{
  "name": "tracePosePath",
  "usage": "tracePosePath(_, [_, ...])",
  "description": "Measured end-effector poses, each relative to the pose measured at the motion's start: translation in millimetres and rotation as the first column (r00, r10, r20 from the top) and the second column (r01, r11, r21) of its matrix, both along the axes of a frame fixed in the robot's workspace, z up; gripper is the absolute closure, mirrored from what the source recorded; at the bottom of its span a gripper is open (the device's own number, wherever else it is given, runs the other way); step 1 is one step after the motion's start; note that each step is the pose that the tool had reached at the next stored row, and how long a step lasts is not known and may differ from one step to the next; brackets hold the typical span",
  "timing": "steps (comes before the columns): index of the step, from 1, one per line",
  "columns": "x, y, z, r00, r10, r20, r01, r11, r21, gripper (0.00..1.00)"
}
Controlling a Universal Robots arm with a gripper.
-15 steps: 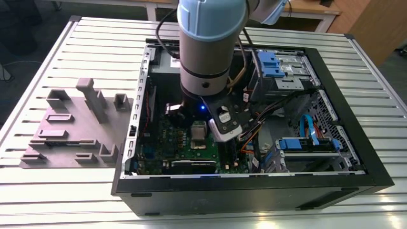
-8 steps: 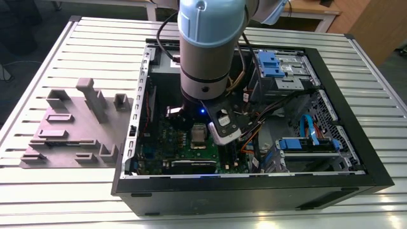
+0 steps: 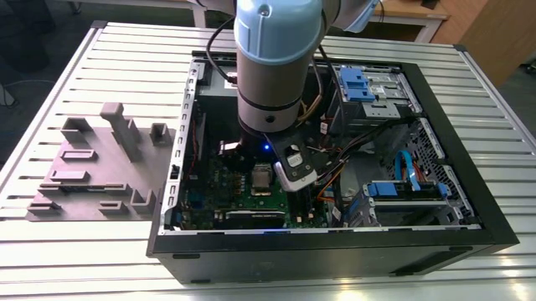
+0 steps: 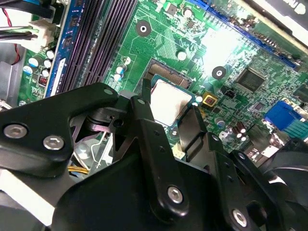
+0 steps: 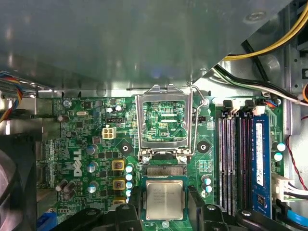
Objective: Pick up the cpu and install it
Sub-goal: 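Place the cpu into insertion slot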
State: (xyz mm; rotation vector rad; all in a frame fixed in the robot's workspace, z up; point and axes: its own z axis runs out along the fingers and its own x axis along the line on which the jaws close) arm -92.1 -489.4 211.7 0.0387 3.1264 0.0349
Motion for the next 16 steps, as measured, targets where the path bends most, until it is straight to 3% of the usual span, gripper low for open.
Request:
tracePosePath(10, [0.0,0.0,-12.3,1.0000,0.000,-0.0001,0.000,1.0000,-0.0005,0.53])
tracePosePath(16, [0.5,0.0,-14.3,1.0000,0.000,-0.0004,0.000,1.0000,-0.0005,0.53])
